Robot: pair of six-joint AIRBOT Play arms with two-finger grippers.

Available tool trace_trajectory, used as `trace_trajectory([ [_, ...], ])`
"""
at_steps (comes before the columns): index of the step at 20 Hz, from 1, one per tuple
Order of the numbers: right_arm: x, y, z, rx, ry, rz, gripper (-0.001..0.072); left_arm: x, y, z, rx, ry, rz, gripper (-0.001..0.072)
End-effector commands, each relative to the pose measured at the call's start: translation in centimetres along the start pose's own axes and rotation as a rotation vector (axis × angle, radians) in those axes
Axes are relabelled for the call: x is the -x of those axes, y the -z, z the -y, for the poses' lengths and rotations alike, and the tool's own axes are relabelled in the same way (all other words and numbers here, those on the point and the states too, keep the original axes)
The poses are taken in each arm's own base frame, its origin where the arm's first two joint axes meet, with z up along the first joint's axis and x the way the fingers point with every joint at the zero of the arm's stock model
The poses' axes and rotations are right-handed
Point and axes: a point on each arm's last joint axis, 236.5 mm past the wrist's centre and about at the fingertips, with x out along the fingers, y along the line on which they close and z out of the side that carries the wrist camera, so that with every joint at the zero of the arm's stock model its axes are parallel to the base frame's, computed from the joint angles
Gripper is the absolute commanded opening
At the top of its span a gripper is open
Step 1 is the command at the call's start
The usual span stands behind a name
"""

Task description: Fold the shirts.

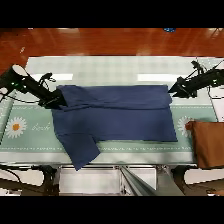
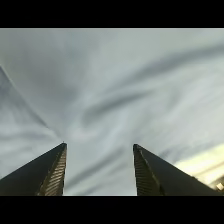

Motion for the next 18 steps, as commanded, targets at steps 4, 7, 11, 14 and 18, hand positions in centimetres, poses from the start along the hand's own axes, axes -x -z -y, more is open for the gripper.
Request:
trace_trajectory([
  [4, 7.9, 2.2, 2.4, -0.069, 0.054, 0.243, 0.0407, 5.3, 5.4, -3.1, 0.087, 0.001, 0.22, 0.0509],
  [7, 5.6, 6.8, 1.9, -0.071, -0.023, 0.291, 0.0407, 1.4, 11.1, -6.0, 0.29, 0.064, 0.291, 0.0509],
  [11, 1.6, 12.3, 0.4, -0.08, -0.144, 0.278, 0.0407, -2.8, 14.5, -6.5, 0.505, 0.199, 0.333, 0.0509],
  [14, 0.2, 14.1, 0.8, -0.102, -0.147, 0.253, 0.0407, -4.1, 15.1, -5.9, 0.486, 0.208, 0.286, 0.0509],
  [18, 0.1, 14.1, 0.5, -0.109, -0.163, 0.253, 0.0407, -5.8, 15.6, -5.1, 0.455, 0.181, 0.204, 0.0509],
])
